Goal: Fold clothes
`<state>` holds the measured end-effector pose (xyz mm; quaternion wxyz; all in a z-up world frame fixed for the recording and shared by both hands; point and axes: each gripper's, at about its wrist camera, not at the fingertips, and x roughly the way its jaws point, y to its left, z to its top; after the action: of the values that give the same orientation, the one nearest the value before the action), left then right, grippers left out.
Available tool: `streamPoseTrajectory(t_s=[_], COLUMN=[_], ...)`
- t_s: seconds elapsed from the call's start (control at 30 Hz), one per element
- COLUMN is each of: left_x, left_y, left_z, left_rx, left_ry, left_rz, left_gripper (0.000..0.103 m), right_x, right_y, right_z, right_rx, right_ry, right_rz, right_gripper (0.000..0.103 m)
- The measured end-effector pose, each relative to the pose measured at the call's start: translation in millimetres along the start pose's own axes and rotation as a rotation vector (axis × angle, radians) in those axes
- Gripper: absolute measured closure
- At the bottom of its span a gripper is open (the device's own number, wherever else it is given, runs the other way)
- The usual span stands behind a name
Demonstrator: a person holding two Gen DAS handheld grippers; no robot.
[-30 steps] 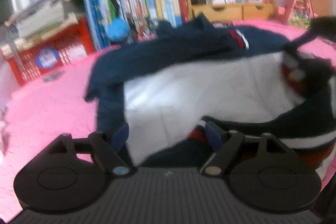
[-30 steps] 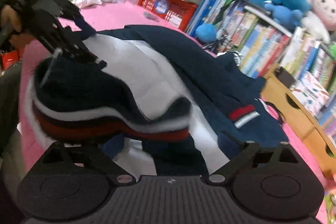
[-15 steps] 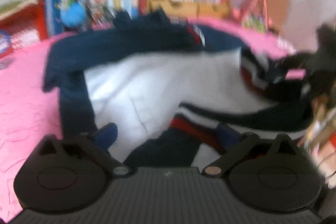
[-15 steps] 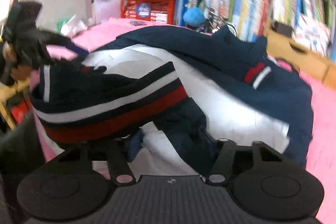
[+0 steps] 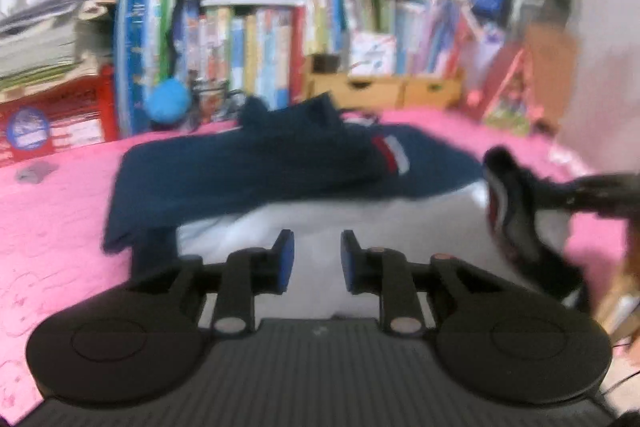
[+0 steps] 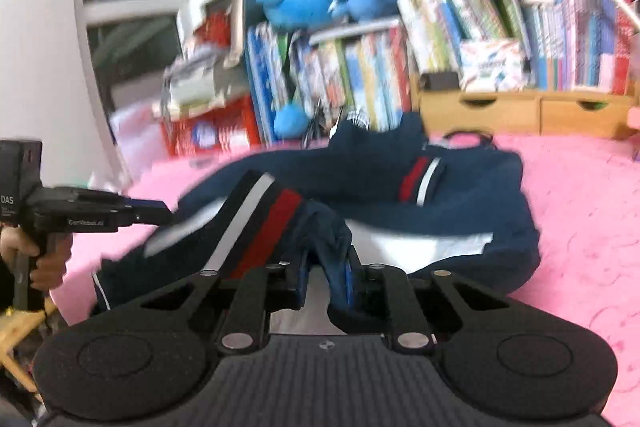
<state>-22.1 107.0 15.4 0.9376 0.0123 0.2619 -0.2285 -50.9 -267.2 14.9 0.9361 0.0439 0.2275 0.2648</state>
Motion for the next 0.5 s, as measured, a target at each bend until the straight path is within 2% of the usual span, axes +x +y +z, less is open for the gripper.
streamPoseTrajectory(t_s=[0.07, 0.13, 0.3, 0.4, 0.43, 0.47, 0.5], left_x=[4, 9, 25, 26, 26, 24, 20], left_y=[1, 0, -3, -5, -5, -8, -11], left_z=[-5, -13, -38, -43, -44, -44, -42], left_rx=[0.035, 0.073, 0.135, 0.090, 0.073, 0.066, 0.063], left_ry=[0.046, 0.104, 0.260, 0.240, 0.230, 0.216, 0.201], left_rz=[-0.025, -0.039, -0.090, -0.046, -0.029, 0.000, 0.034], left_gripper=[0.038, 0.030, 0.017, 0.021, 0.034, 0.051, 0.059], right_x=[-3, 0, 11, 15, 15, 14, 13], right_y=[-3, -7, -9, -9, -8, -8, -8], right_z=[1, -5, -27, -34, -35, -37, -38], right_rx=[-0.014, -0.013, -0.018, -0.019, -0.020, -0.021, -0.022], right_ry=[-0.003, 0.026, 0.104, 0.126, 0.130, 0.131, 0.131], right_rz=[-0.031, -0.054, -0.075, -0.076, -0.076, -0.076, -0.076], right_gripper=[0.085, 0.086, 0.087, 0.087, 0.087, 0.087, 0.087])
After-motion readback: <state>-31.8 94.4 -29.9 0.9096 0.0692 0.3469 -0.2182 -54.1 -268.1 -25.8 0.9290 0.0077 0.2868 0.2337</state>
